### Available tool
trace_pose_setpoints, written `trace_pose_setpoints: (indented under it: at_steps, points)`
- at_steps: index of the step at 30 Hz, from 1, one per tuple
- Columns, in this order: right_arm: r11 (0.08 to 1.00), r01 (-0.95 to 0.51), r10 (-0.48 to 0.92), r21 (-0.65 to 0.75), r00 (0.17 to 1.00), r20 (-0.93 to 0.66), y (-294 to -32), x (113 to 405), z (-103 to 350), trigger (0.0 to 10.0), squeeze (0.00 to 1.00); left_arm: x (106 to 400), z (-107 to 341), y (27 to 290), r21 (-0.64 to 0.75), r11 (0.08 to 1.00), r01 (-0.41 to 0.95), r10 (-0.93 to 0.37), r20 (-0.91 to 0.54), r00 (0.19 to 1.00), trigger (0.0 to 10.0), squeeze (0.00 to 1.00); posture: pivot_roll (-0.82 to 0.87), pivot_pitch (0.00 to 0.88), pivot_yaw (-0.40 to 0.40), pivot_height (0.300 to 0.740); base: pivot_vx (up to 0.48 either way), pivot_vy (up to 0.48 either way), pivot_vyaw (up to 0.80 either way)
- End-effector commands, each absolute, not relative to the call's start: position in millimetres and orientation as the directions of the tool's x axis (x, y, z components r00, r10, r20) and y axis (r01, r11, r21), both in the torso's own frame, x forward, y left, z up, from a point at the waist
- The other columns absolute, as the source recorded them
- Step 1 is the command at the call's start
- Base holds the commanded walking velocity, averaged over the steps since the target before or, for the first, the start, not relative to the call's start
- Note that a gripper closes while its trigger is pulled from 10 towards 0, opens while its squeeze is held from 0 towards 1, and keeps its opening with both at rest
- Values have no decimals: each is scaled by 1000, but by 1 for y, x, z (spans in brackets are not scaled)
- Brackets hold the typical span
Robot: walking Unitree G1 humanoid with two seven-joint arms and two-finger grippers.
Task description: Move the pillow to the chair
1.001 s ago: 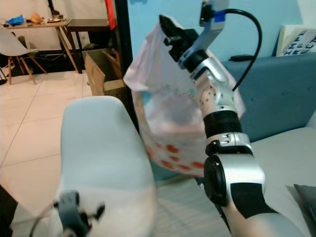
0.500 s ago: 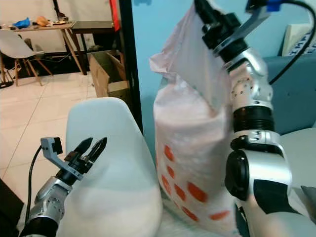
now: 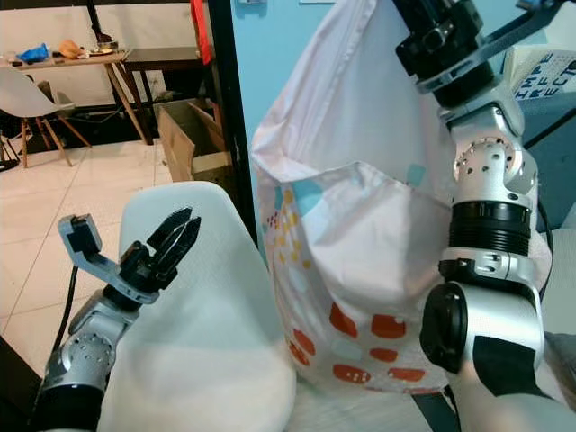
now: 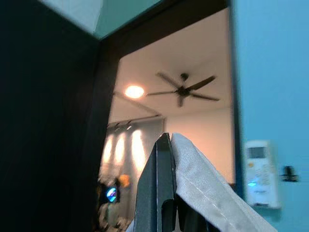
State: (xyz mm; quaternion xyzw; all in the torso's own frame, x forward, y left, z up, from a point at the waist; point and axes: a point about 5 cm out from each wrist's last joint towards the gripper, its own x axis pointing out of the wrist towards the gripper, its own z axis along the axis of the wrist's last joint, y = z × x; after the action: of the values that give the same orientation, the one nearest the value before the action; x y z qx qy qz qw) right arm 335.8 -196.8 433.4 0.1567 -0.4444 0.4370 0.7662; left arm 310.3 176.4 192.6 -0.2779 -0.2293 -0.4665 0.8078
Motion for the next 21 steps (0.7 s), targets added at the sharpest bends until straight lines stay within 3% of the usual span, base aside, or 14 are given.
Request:
trace_pose_setpoints:
  at_steps: [1, 8, 9, 11, 12, 18, 21]
  points:
    - [596, -785, 454, -170, 155, 877, -207, 323, 456, 10000, 0, 308, 211, 170, -155, 379, 912, -666, 639, 385, 10000, 1000, -94, 18, 0, 740, 0, 0, 0]
    - [550, -823, 426, -144, 128, 896, -203, 320, 457, 10000, 0, 314, 258, 157, -16, 410, 912, -664, 680, 310, 10000, 1000, -99, 13, 0, 740, 0, 0, 0]
    - [517, -842, 424, -155, 94, 901, -196, 317, 459, 10000, 0, 315, 276, 152, 44, 396, 917, -680, 685, 261, 10000, 855, -97, 14, 1, 740, 0, 0, 0]
    - [517, -842, 424, -155, 94, 901, -196, 317, 459, 10000, 0, 315, 276, 152, 44, 396, 917, -680, 685, 261, 10000, 855, -97, 14, 1, 740, 0, 0, 0]
    - [498, -852, 420, -160, 75, 905, -192, 316, 462, 10000, 0, 318, 278, 148, 72, 393, 917, -707, 662, 251, 10000, 0, -97, 17, 3, 740, 0, 0, 0]
    - [397, -886, 431, -239, -50, 901, -169, 302, 484, 10000, 0, 326, 248, 121, 75, 212, 974, -872, 465, 154, 10000, 0, -111, 17, 8, 740, 0, 0, 0]
    - [373, -889, 436, -265, -84, 896, -165, 297, 491, 10000, 0, 329, 239, 118, 71, 188, 980, -900, 411, 143, 10000, 0, -121, 14, 11, 740, 0, 0, 0]
